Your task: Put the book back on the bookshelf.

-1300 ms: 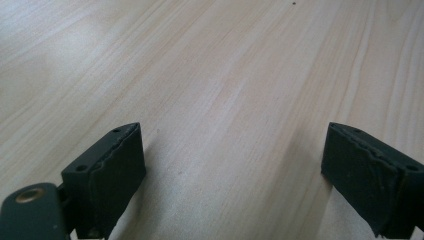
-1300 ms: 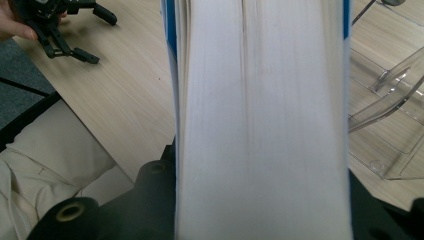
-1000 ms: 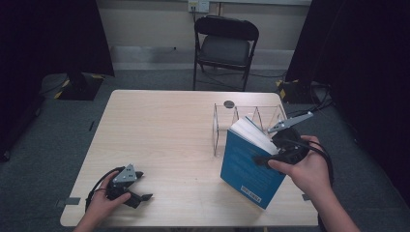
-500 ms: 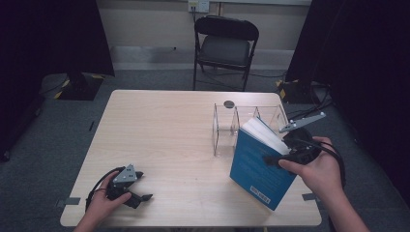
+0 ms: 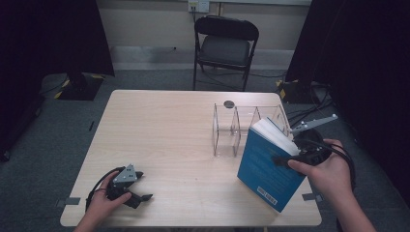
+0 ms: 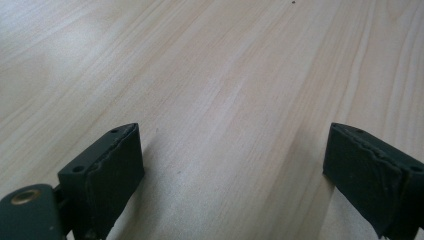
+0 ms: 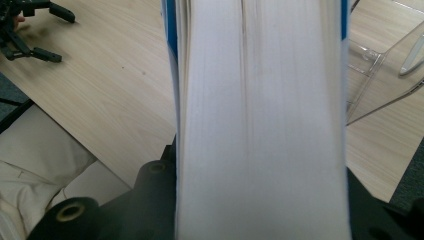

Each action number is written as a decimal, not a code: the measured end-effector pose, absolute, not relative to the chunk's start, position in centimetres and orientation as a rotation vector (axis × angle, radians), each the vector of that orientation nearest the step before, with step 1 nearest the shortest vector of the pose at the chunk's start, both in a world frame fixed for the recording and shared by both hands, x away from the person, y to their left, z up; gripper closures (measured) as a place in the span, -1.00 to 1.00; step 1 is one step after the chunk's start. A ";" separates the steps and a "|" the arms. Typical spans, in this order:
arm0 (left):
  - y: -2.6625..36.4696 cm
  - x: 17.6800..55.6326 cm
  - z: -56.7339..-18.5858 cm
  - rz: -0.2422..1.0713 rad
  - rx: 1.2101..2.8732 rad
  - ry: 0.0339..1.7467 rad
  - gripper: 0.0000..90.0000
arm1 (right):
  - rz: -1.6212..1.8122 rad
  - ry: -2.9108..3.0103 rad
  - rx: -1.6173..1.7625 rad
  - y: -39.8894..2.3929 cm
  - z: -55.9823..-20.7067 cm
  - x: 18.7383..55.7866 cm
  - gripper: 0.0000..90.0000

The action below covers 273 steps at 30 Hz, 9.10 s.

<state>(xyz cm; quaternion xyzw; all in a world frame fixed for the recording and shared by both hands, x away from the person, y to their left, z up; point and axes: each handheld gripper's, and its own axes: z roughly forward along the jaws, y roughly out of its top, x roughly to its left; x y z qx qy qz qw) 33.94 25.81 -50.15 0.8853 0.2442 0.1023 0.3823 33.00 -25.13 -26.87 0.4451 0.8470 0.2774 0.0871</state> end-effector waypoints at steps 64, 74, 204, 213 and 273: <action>25.8 33.9 -50.2 0.255 2.256 0.623 -0.82 | 0.715 2.307 1.552 -29.6 -26.8 35.9 0.37; 25.8 33.9 -50.2 0.253 2.257 0.623 -0.83 | 0.689 2.287 1.585 -29.7 -26.7 36.9 0.37; 25.8 33.8 -50.2 0.248 2.254 0.621 -0.86 | 0.447 2.390 1.788 -28.7 -26.4 38.9 0.38; 25.7 33.8 -50.2 0.247 2.257 0.619 -0.87 | 0.436 2.380 1.786 -28.8 -26.1 39.3 0.38; 25.7 33.8 -50.2 0.244 2.266 0.621 -0.90 | 0.440 2.257 1.877 -28.7 -25.9 44.2 0.38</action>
